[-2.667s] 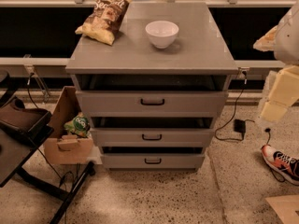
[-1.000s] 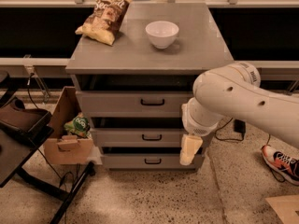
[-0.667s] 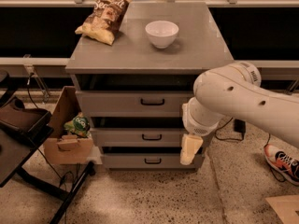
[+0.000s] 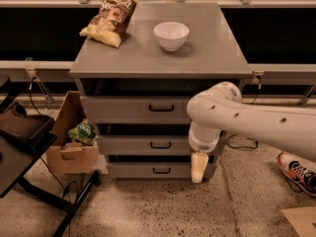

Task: Open middle drawer

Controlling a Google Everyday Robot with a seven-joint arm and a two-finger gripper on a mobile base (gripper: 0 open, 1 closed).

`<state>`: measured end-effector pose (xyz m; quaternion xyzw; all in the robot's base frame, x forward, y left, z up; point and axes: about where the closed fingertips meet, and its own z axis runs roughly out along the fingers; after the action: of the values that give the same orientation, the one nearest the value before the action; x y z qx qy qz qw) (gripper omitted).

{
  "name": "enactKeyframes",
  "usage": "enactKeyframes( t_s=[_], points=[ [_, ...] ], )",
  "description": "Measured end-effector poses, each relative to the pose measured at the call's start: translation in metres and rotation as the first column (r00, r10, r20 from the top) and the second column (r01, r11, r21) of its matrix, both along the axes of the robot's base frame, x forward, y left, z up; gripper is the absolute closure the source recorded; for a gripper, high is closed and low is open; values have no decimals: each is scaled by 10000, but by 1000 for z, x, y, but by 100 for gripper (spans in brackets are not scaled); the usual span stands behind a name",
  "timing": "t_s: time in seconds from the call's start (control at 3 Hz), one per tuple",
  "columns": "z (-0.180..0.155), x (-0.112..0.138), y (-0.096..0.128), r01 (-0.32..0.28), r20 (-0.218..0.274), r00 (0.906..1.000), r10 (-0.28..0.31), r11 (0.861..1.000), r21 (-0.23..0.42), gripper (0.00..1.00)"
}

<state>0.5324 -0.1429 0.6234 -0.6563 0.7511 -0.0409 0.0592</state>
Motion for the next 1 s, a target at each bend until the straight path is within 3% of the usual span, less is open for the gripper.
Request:
enactKeyframes(
  t_s=[0.33,0.67,1.0],
  points=[
    [-56,12,-29,88,-452,9989,-104,9994,-346,0],
    [-95,33,-62,100,-509,9986,-114,9996,-279,0],
    [-115,58,-78,-52,-243,9997,52,10000,-8,0]
  ],
)
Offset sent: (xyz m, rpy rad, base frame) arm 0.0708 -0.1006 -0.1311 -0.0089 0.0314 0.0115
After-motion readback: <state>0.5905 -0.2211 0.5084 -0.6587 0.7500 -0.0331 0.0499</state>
